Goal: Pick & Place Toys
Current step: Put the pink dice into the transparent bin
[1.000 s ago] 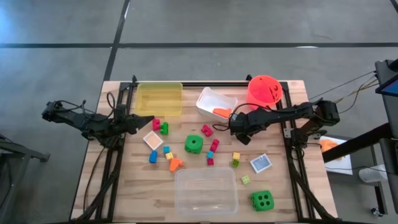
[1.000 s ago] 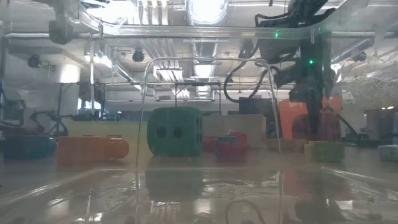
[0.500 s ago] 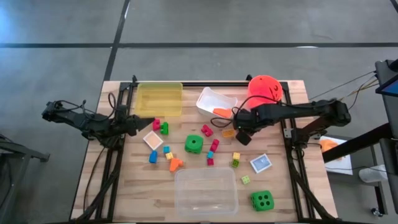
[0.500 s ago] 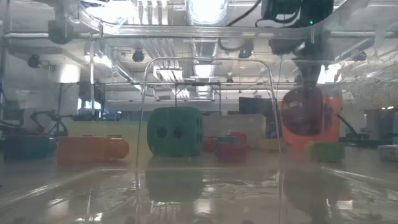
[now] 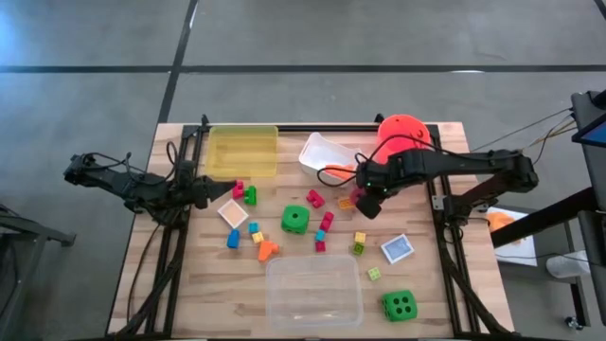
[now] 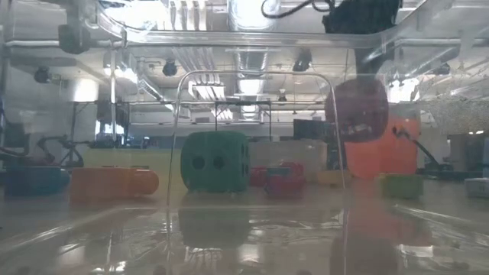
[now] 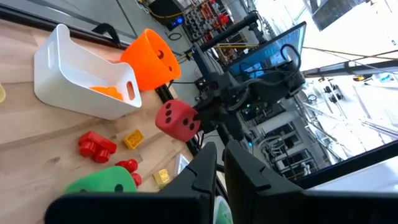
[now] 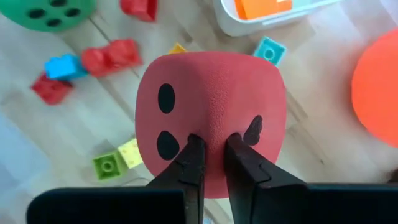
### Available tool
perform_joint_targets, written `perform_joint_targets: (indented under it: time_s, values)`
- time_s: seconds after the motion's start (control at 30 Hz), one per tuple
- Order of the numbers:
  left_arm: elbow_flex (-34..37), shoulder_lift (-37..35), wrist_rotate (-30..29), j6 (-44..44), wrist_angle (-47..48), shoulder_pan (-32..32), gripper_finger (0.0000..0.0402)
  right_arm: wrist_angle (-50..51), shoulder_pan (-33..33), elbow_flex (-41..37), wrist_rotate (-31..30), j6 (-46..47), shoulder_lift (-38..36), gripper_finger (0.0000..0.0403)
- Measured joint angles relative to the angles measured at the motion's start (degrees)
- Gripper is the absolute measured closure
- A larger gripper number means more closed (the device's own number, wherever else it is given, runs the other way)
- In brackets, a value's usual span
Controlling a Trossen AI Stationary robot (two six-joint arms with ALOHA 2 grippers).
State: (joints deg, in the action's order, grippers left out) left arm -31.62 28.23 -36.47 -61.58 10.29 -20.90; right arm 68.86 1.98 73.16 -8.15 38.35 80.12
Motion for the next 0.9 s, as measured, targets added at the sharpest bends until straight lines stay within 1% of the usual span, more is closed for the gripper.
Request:
perform_joint_targets:
  time_s: [0.27,0.43,0.63,0.8,0.9]
  values:
    - [0.0,0.0,0.09,0.0,2.01,0.01,0.0373,-0.17,0.02,2.42,1.14,-3.24,-2.76,0.0383]
    - [0.0,0.0,0.11,-1.3,5.42,-0.01,0.0373,-3.12,-0.28,2.52,4.27,-5.49,-5.93,0.0389]
    - [0.0,0.0,0.12,-10.24,10.15,-0.01,0.0373,-9.67,-3.63,2.45,5.57,-8.93,-9.52,0.0395]
    - [0.0,0.0,0.11,-10.91,10.77,0.01,0.0373,-13.23,-7.45,2.43,5.79,-9.58,-10.25,0.0396]
    - [0.0,0.0,0.11,-10.94,10.78,0.0,0.0373,-16.27,-9.95,2.44,7.9,-8.55,-9.91,0.0396]
